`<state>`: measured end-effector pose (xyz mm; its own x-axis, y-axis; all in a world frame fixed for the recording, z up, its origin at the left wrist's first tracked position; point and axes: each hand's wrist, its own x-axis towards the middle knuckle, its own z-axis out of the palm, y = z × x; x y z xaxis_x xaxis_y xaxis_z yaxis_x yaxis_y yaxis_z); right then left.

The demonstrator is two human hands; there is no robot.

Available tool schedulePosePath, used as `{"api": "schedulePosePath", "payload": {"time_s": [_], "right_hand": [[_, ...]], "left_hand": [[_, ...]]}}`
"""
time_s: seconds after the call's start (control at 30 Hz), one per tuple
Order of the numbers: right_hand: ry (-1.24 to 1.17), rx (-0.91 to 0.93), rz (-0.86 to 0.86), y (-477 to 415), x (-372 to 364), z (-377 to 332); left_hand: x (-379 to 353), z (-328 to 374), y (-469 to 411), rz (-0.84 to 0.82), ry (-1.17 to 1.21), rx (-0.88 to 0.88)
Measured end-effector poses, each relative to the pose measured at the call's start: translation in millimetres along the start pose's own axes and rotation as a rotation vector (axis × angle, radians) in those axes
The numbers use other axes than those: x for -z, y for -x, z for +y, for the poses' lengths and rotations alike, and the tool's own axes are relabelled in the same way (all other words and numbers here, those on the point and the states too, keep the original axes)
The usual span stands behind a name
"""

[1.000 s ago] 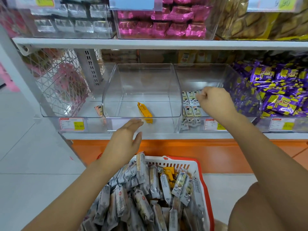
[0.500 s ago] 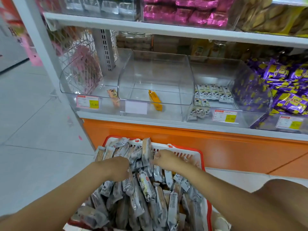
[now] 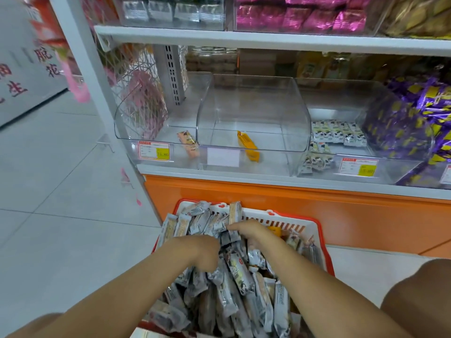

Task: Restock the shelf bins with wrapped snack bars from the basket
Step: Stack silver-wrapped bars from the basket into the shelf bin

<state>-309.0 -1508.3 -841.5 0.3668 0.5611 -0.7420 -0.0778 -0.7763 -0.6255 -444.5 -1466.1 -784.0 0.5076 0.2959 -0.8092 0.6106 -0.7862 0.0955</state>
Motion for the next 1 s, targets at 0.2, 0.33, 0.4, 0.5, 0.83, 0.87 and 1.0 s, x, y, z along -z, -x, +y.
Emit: {"api": "schedulePosePath", "payload": {"time_s": [0.2, 0.33, 0.4, 0.5, 0.83, 0.87, 1.0], "right_hand": [[0.087, -0.038, -0.021, 3.1, 3.5, 4.3], [0.186, -0.05, -0.07, 23.6, 17.9, 1.0], [0.177, -0.012, -0.073, 38.3, 30.7, -3.6], [0.294, 0.097, -0.046, 66.2, 55.3, -15.3], [0.651, 0.741, 0.217, 138.9, 96.9, -42.2], [0.594, 0.767, 0.188, 139.7, 102.1, -43.0], [0.315, 0.821, 0.088, 136.8, 116.5, -40.4]], "left_hand": [[10.3, 4.0, 3.8, 0.0, 0.008, -0.029], [22.0, 11.4, 8.2, 0.115, 0.121, -0.015], [31.5, 16.9, 11.8, 0.225, 0.255, 0.002], [45.2, 23.3, 15.9, 0.363, 0.521, 0.011], [67.0, 43.6, 45.5, 0.371, 1.834, -0.516], [70.7, 40.8, 47.5, 0.343, 1.873, -0.538], [80.1, 32.5, 51.1, 0.242, 1.905, -0.634]]}}
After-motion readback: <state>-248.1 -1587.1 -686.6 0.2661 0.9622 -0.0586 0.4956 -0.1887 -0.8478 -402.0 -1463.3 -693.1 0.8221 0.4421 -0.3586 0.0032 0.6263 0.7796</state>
